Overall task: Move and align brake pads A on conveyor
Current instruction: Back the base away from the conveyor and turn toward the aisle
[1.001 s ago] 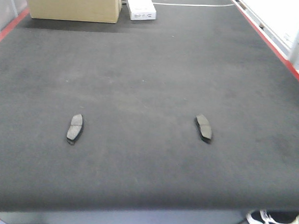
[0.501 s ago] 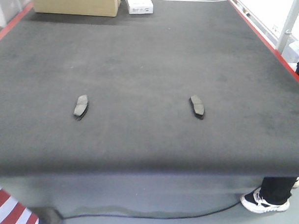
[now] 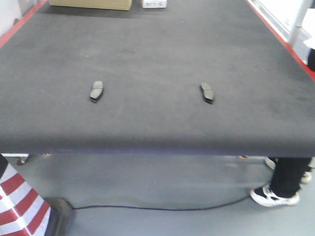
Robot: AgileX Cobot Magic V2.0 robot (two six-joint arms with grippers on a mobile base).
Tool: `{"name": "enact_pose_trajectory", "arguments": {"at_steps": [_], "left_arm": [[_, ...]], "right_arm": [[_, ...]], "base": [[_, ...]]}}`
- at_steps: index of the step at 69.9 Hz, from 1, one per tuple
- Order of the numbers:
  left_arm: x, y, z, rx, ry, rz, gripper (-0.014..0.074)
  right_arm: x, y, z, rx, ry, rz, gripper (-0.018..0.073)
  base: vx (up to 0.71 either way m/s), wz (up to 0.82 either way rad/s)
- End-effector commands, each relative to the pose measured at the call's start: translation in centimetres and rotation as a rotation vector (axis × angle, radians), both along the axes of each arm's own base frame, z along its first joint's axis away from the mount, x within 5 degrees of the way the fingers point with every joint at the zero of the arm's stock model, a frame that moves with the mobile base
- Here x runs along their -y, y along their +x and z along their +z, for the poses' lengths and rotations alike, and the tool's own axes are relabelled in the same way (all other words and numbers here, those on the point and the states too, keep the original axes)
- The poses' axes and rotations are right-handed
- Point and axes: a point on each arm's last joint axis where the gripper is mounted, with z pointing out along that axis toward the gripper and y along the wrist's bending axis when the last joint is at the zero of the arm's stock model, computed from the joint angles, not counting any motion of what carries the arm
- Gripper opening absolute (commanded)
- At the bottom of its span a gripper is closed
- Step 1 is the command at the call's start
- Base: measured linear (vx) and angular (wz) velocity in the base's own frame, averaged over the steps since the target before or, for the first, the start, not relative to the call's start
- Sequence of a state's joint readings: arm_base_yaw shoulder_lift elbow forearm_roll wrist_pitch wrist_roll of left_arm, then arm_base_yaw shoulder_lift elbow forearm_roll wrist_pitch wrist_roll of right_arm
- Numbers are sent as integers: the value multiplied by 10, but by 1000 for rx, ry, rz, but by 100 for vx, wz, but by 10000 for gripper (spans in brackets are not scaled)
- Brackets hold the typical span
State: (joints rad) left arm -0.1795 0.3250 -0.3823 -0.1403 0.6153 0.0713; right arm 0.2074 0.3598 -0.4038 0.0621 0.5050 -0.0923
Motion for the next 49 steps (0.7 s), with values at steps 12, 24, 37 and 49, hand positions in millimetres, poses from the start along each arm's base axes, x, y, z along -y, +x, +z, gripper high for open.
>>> {"name": "enact_pose_trajectory", "arguments": {"at_steps": [12, 24, 37, 49], "left_arm": [[1, 3, 14, 80, -28, 1, -6], [1, 3, 14, 80, -28, 1, -6], [1, 3, 14, 80, -28, 1, -6], [1, 3, 14, 80, -28, 1, -6]], "right_arm": [[0, 3, 14, 88, 10, -4, -3], [0, 3, 14, 88, 10, -4, -3], [0, 3, 14, 88, 10, -4, -3], [0, 3, 14, 83, 9, -4, -3]], "base": [[-12, -33], [-10, -56], [-11, -72], [-10, -75]]}}
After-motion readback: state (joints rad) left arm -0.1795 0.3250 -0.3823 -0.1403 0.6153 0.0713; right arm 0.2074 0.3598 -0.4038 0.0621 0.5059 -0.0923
